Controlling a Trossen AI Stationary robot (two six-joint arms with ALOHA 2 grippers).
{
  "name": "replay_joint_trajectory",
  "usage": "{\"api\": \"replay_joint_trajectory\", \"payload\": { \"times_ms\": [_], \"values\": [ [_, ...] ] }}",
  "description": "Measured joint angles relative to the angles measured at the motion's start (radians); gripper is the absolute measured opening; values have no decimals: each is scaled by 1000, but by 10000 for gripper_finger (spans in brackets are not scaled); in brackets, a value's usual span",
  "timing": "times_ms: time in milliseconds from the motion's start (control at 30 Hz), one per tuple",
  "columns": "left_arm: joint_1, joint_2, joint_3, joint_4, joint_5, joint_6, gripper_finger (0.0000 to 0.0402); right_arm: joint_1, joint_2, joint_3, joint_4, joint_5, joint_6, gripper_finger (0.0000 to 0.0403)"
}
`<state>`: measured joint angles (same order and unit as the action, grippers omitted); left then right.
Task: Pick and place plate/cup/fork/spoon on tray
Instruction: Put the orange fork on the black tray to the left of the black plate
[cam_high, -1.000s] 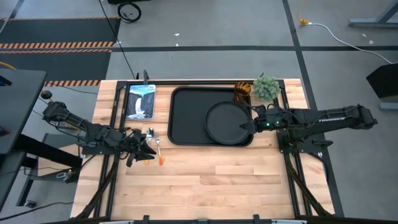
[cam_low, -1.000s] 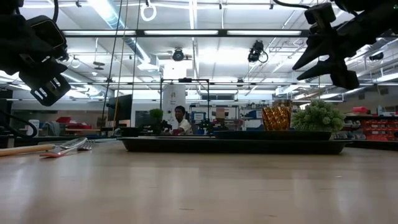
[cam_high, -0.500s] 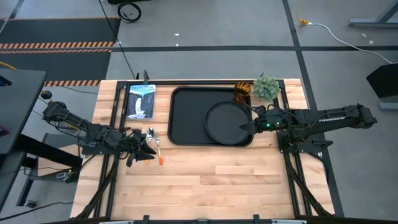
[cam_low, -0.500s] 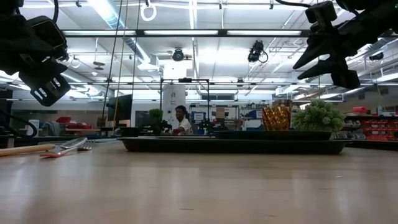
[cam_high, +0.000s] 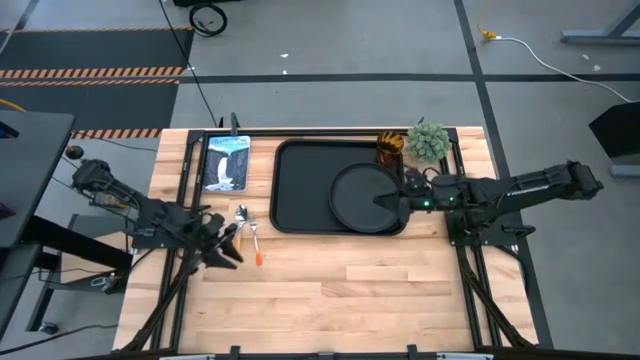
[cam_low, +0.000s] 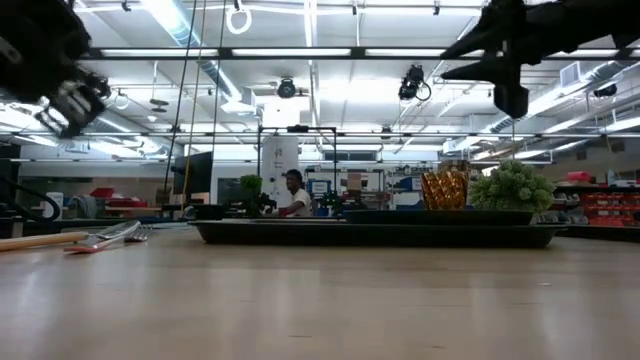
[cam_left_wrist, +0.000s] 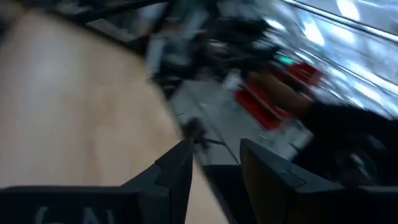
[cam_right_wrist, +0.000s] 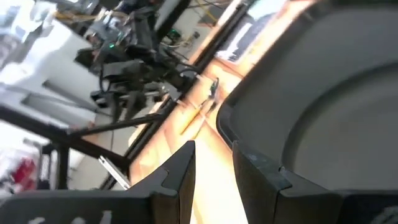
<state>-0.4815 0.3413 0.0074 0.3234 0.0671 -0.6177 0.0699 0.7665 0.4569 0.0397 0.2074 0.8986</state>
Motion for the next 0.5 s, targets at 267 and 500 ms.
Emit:
{"api": "replay_joint_trajectory", "payload": {
  "times_ms": [267,500],
  "values": [
    [-34,59,139,-399,-310,-166,141,76,167,0,198,89,-242,114],
    [4,188,270,-723,-479,-393,141,67,289,0,448,117,-471,114]
  ]
}}
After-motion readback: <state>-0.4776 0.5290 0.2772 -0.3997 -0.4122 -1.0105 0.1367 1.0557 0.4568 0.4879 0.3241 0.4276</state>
